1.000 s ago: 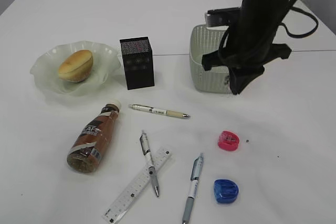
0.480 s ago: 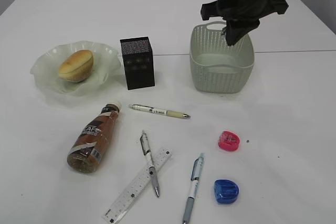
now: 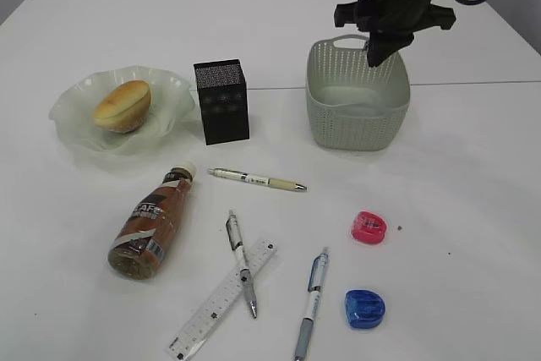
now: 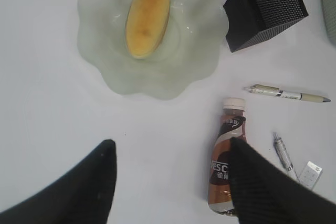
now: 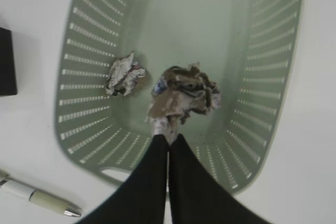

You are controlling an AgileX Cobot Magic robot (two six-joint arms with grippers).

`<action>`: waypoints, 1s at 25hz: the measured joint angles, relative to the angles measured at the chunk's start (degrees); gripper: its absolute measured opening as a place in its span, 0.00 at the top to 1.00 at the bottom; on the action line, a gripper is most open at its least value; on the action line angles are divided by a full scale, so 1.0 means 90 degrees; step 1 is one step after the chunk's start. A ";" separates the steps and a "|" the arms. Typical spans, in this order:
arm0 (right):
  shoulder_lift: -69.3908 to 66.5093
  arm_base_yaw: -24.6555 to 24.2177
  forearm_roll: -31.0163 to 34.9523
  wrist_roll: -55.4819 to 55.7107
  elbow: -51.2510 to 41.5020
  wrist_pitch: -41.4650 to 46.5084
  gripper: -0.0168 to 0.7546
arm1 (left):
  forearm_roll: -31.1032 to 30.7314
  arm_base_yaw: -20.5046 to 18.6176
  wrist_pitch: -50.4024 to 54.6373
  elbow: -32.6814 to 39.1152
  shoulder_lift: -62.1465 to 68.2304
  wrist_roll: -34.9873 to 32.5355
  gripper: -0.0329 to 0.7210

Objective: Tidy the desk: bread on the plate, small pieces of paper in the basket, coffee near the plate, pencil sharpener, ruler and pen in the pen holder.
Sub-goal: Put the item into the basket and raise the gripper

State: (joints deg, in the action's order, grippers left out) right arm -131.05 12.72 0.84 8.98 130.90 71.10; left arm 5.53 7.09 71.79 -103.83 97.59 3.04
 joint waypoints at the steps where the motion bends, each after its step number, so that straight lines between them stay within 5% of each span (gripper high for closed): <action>1: -0.0130 -0.0031 0.0000 0.0000 0.0068 0.0000 1.00 | 0.0000 0.0000 0.0000 0.0000 0.0000 0.0000 0.31; 18: -0.0755 -0.0059 0.0161 0.0000 0.0490 -0.0048 0.98 | 0.0000 0.0000 0.0000 0.0000 0.0010 0.0000 0.31; 21: -0.0755 -0.0059 0.0227 0.0000 0.0490 -0.0120 0.85 | 0.0000 0.0000 0.0000 0.0000 0.0010 0.0000 0.31; 25: -0.0755 -0.0059 0.0274 0.0000 0.0490 -0.0306 0.49 | 0.0000 0.0000 0.0000 0.0000 0.0010 0.0000 0.31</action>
State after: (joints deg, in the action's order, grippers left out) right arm -137.85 12.19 3.31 8.98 135.31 68.34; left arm 5.53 7.09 71.79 -103.83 97.68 3.04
